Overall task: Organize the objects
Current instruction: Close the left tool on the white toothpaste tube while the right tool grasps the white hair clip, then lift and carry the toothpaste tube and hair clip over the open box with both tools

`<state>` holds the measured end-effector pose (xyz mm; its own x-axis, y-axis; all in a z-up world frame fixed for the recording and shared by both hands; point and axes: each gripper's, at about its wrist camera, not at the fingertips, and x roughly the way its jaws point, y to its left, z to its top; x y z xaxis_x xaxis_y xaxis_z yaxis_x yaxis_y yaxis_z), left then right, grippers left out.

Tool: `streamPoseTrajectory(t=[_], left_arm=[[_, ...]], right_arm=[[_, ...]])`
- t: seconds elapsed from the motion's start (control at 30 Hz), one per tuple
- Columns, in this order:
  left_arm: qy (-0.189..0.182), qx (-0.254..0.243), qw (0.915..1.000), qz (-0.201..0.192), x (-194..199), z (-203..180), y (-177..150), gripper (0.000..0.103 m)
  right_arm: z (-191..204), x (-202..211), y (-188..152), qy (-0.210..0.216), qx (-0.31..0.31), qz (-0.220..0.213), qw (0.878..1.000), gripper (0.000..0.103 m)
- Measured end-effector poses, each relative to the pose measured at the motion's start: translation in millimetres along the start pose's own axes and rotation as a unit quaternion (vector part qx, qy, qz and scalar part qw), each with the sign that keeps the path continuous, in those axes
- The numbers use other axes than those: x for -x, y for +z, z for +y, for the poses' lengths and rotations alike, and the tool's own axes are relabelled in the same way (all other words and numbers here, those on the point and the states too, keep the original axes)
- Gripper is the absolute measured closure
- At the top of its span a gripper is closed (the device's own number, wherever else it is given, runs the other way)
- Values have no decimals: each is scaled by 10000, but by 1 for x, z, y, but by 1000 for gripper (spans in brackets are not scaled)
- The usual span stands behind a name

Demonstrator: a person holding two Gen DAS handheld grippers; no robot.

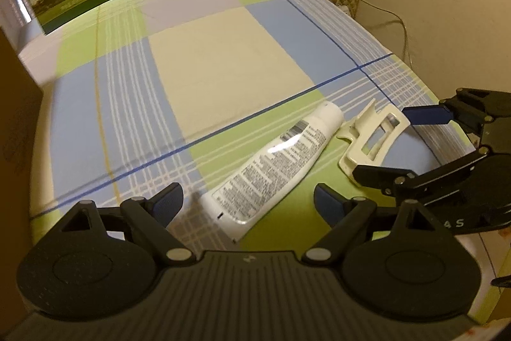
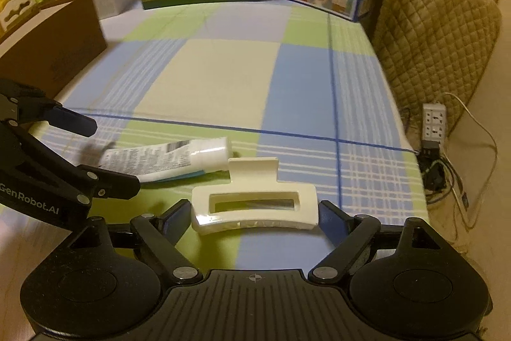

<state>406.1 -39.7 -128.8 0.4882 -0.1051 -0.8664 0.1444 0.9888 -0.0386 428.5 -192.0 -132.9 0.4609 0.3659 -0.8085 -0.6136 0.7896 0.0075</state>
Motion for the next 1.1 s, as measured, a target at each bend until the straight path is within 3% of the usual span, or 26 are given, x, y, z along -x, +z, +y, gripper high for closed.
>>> streamPoseTrajectory(t=[0.27,0.63,0.9,1.1], left_arm=[[-251,-566,9980,-87,-25,-12,17,20],[-404,-931,9947,-177,-38,-25,20,55],[41,-239,9997,-84,-21,-4,0,58],[513,508,9973,132,4,21,-35,58]], right_arm=[[-21,4,1,-237,-393,-21,9989,21],[-21,7,1,-247,-519,9,9983,21],[2,9,-3,51,-344,38,9994,21],[39,11,-8,408,60,49,9991,21]])
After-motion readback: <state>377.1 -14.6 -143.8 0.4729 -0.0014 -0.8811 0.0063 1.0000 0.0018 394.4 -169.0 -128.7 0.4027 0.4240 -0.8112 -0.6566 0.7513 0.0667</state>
